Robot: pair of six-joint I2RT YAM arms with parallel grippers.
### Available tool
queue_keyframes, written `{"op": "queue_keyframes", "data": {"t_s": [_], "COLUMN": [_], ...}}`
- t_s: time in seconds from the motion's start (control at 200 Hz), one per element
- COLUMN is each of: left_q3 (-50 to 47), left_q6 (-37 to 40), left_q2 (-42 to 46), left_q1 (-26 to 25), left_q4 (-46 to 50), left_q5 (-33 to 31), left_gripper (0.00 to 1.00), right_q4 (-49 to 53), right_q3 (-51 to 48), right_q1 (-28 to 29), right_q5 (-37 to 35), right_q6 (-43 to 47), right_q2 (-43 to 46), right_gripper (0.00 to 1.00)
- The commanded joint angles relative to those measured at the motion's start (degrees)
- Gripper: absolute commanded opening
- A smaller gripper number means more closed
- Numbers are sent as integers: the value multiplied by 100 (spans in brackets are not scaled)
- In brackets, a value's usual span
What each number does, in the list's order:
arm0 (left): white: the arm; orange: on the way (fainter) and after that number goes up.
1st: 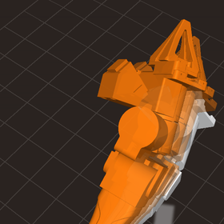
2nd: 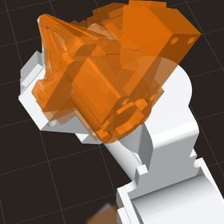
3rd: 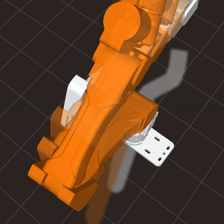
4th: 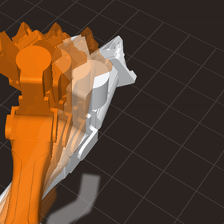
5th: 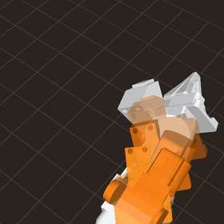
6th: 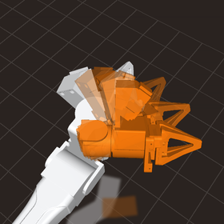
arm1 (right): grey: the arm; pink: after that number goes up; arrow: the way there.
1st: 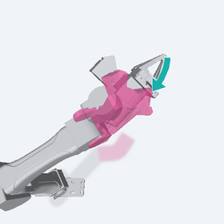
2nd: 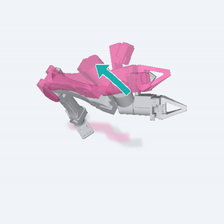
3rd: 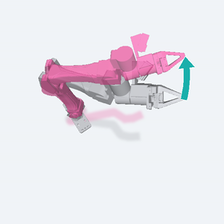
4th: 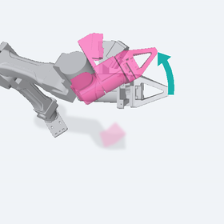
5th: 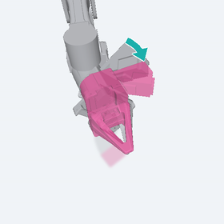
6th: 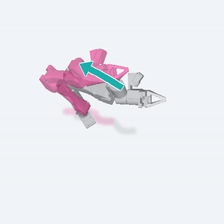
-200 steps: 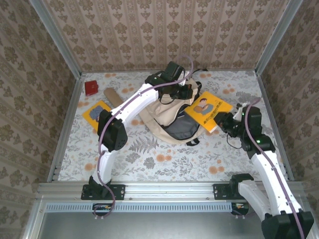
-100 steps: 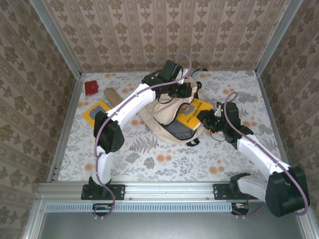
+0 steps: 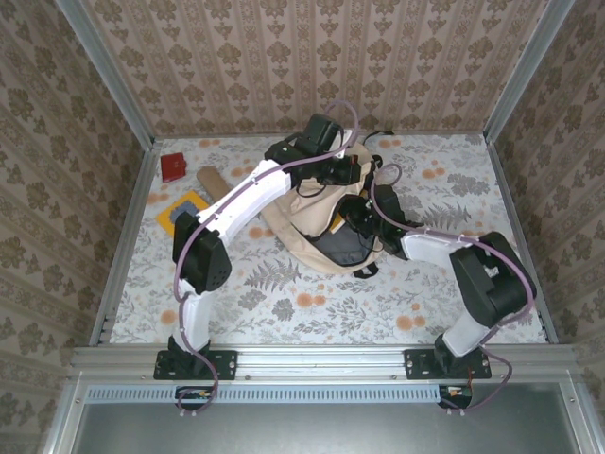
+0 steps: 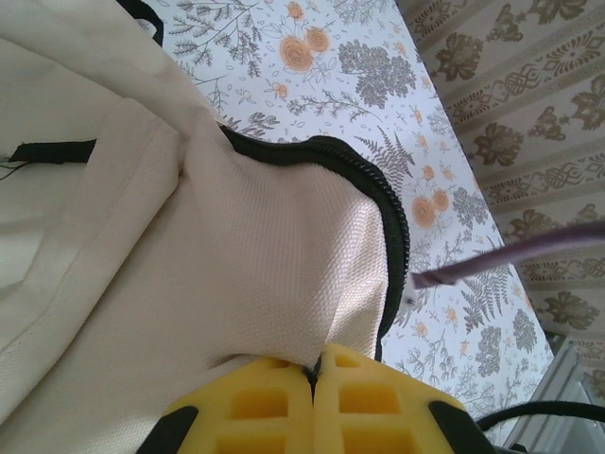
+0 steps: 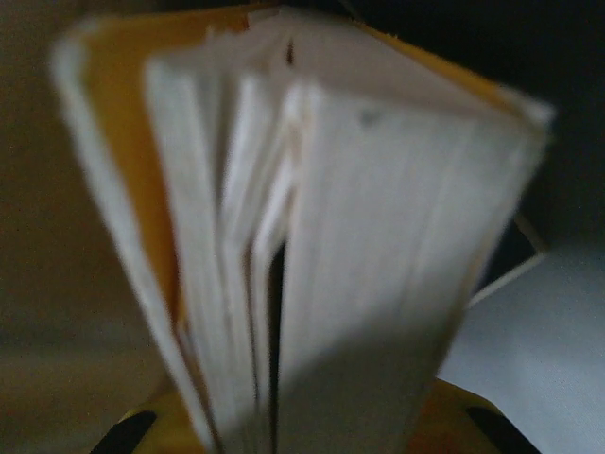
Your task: Pack the student bag
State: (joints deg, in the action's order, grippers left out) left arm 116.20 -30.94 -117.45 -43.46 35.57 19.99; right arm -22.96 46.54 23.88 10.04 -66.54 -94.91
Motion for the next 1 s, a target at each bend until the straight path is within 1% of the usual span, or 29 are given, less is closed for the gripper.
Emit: {"op": "queue_keyframes", "data": {"t_s": [0.0,0.09,0.18,0.28,0.355,0.43,0.455,0.495,0.515,0.56,0.625,0.67,0.785,0.9,0.995], "left_q3": [-61,-93,-102,-127,-133,-157,-165,-179,-191,-222,-262,-273,-308,-345,-418], "left_q6": [-132,-148,-164,-176,-201,-219,-228,-243,-253,-272,-303,-319,-321,-308,-307], "left_q2": [509,534,545,564,565,565,565,572,574,574,583,583,591,617,635], "left_q1": [41,64,66,75,92,110,117,125,130,141,170,189,237,266,277], "left_q4": [-450,-459,-464,-472,-481,-497,-505,-512,-523,-541,-567,-571,-569,-585,-619], "left_q5": [135,144,163,155,170,172,172,172,172,168,163,165,173,179,181], "left_gripper": [5,5,4,4,5,4,5,4,5,4,5,5,5,5,5], "right_q4": [-430,-463,-731,-703,-652,-515,-491,-444,-399,-286,-144,54,466,891,1027], "right_q3": [391,639,765,966,1148,1310,1337,1334,1323,1275,1126,1009,670,313,31], "right_q1": [7,16,44,98,110,108,108,108,106,108,101,99,48,-40,-118], "right_q5": [-688,-733,-699,-738,-627,-453,-385,-304,-270,-187,-152,-158,-172,-144,-74], "right_q6": [-221,-406,-717,-907,-947,-942,-911,-884,-866,-819,-710,-618,-433,-437,-500], "right_q2": [-363,-711,-1056,-1323,-1520,-1654,-1662,-1655,-1626,-1513,-1273,-1053,-456,70,447], "right_gripper": [6,6,7,8,10,17,22,32,38,47,56,59,64,64,64]}}
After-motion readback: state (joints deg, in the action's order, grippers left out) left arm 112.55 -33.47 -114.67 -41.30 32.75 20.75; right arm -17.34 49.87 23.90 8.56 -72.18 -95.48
